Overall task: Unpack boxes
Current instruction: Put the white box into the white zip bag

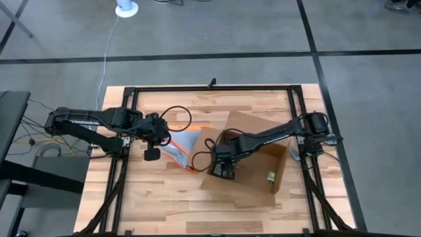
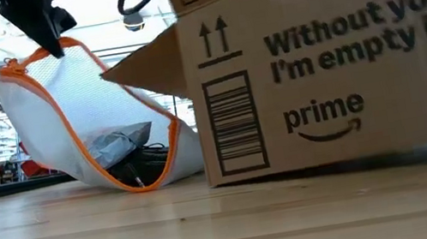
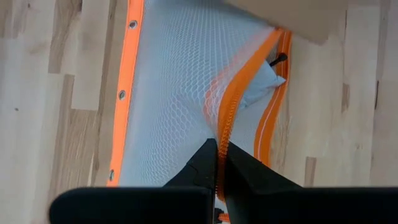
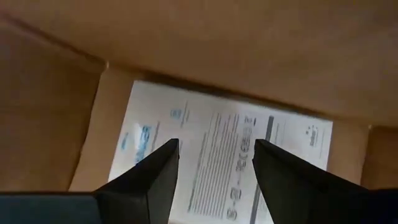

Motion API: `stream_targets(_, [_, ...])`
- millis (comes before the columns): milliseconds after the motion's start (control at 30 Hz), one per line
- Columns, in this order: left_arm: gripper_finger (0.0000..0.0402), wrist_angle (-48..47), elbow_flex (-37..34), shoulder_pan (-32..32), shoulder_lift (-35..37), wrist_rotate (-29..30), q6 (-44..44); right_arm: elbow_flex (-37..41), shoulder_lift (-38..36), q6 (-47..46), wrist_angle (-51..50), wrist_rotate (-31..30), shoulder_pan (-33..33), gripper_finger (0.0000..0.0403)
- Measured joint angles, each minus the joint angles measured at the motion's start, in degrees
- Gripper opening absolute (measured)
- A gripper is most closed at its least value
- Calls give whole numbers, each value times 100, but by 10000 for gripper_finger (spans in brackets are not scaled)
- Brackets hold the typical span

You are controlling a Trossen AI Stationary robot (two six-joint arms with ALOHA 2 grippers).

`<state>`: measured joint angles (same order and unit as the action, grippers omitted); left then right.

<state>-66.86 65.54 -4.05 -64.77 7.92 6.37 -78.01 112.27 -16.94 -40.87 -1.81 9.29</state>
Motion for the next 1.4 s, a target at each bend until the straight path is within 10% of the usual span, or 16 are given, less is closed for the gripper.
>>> stream_targets(567, [0, -170, 0, 0, 0, 1, -380, -138, -346, -328, -2022, 53, 456, 159])
stream_targets(1400, [0, -480, 0, 0, -4, -2, -628, -235, -418, -1880, -1182, 49, 539, 159])
